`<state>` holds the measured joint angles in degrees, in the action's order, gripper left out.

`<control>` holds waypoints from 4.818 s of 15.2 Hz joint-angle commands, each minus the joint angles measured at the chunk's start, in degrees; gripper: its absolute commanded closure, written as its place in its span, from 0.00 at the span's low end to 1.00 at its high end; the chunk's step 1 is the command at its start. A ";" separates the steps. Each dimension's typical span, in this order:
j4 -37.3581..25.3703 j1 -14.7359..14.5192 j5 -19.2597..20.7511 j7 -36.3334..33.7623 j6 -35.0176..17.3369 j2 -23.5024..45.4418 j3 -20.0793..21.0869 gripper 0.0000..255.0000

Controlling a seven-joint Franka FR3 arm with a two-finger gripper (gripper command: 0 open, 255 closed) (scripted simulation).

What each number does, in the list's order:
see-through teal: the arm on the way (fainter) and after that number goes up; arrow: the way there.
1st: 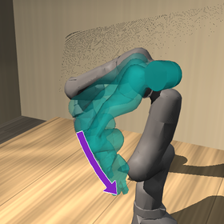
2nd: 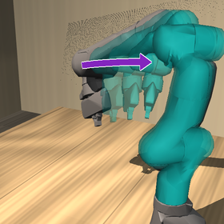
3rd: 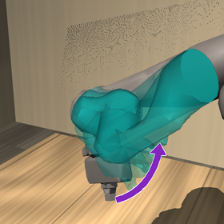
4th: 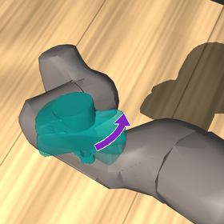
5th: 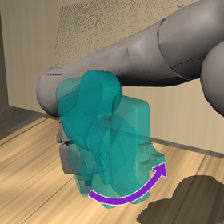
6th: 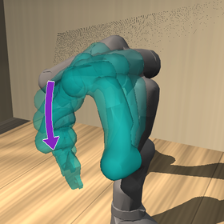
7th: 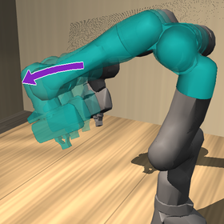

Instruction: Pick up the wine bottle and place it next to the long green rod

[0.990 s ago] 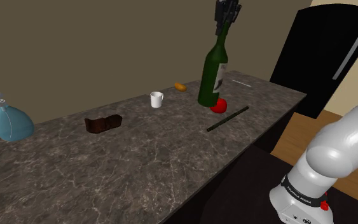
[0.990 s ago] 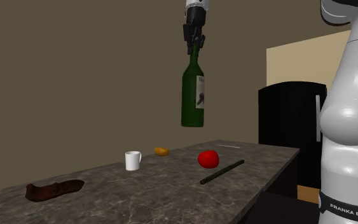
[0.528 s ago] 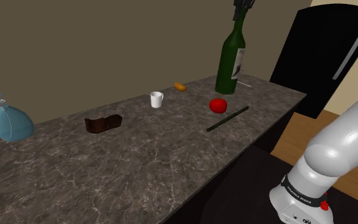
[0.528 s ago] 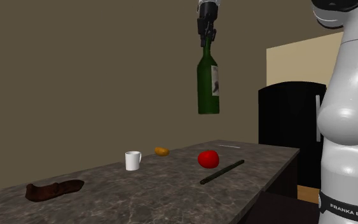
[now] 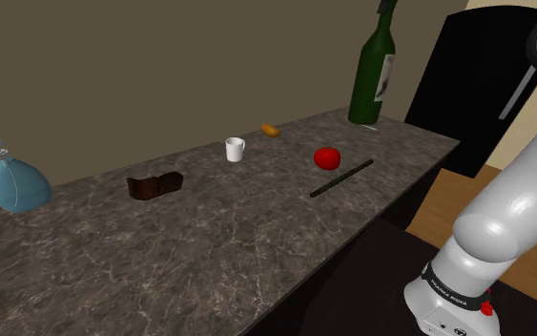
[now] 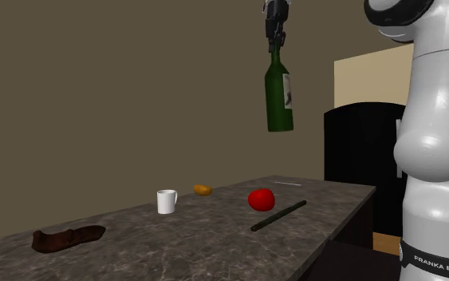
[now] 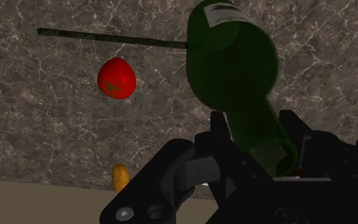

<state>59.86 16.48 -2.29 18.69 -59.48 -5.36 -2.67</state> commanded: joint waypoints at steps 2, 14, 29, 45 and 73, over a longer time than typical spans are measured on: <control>4.03 0.19 0.17 0.62 -2.08 -1.95 -0.23 1.00; 25.94 0.15 0.76 0.70 -14.51 -11.44 0.19 1.00; 45.08 0.26 1.03 0.90 -26.89 -18.21 0.38 1.00; 60.99 0.38 1.13 1.18 -39.04 -21.97 0.42 1.00; 81.19 0.43 1.01 1.88 -60.09 -21.11 0.23 1.00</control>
<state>140.75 16.88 -1.29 20.47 -119.09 -26.60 -2.38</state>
